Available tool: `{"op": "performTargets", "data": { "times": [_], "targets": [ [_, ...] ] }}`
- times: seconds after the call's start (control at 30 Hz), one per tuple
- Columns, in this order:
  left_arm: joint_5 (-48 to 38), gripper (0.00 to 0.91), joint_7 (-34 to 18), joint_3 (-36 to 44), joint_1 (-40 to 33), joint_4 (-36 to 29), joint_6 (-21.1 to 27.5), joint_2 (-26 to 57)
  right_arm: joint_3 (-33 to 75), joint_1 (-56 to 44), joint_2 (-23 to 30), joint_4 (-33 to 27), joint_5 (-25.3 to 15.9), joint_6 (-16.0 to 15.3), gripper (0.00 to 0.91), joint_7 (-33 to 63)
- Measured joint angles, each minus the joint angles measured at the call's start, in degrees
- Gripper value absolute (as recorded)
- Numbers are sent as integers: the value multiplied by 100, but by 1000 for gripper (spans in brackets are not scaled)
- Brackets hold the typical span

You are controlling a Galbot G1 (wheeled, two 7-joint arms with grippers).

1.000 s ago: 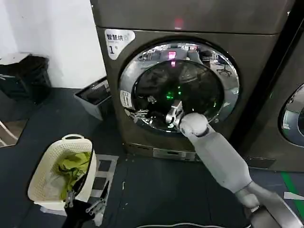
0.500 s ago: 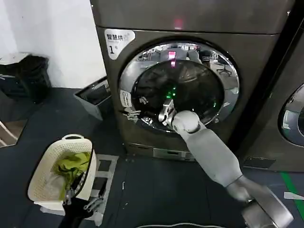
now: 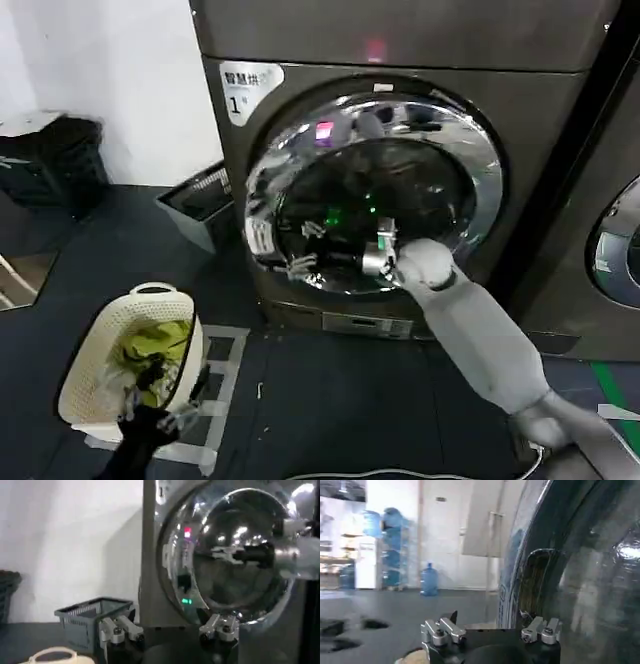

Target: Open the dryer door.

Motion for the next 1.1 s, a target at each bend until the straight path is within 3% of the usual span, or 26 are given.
{"op": "performTargets", "data": {
  "times": [0.17,0.4,0.63,0.9,1.1],
  "targets": [
    [-785,907,34,-96,-457,447,-198,715,162,-270,-196,344,36,-18,907,-559],
    [-1841,907,-75,47,-1069,1105,-93,1755,394,-607,-490,754,238,-28,907,-1117],
    [-2554,907,207,403,-1602,1853,-111,2700,726,-1042,-801,1102,234,-4,907,-1649],
    [-3111,907,214,1317,-2699,2559,-179,3837,1694,-2084,-1186,1643,351,441,907,-2046],
    [-3357,907,357,2376,-3933,3104,-164,4243,3083,-3292,-1099,1813,350,1031,907,-2131]
  ]
}}
